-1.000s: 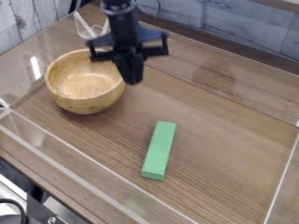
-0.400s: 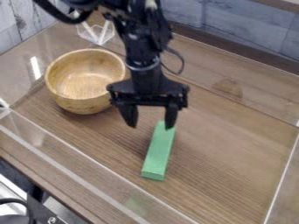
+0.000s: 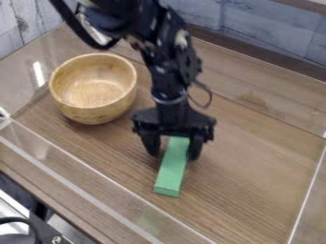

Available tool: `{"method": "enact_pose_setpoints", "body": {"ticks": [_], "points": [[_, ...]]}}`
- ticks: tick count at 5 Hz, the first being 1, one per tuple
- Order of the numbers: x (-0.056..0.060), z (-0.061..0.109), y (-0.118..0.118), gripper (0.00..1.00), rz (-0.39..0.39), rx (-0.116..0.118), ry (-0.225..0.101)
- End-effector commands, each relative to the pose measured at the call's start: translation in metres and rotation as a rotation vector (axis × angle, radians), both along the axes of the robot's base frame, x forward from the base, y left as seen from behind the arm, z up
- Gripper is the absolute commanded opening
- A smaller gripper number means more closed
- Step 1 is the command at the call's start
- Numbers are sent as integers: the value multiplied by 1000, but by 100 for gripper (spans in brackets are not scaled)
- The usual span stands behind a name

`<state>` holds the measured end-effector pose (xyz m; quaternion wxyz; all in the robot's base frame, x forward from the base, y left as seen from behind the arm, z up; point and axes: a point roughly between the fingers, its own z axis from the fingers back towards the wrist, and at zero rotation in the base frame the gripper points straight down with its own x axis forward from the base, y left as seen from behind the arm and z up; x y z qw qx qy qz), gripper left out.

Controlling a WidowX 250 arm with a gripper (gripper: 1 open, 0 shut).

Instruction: Put green object into wooden bowl

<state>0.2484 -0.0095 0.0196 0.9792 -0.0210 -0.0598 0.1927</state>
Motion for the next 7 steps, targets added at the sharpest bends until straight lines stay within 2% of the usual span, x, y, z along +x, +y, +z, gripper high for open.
{"method": "enact_pose_setpoints", "body": {"ticks": [1,2,3,4,6,7], "points": [[4,7,2,100,-6,13,-43],[2,13,6,100,-12,14,-54],[9,29,0,100,-19,14,-64],[17,38,-5,100,-13,17,-68],[-2,25,-6,100,-45,15,-55],[-2,25,-8,100,-89,14,-58]]}}
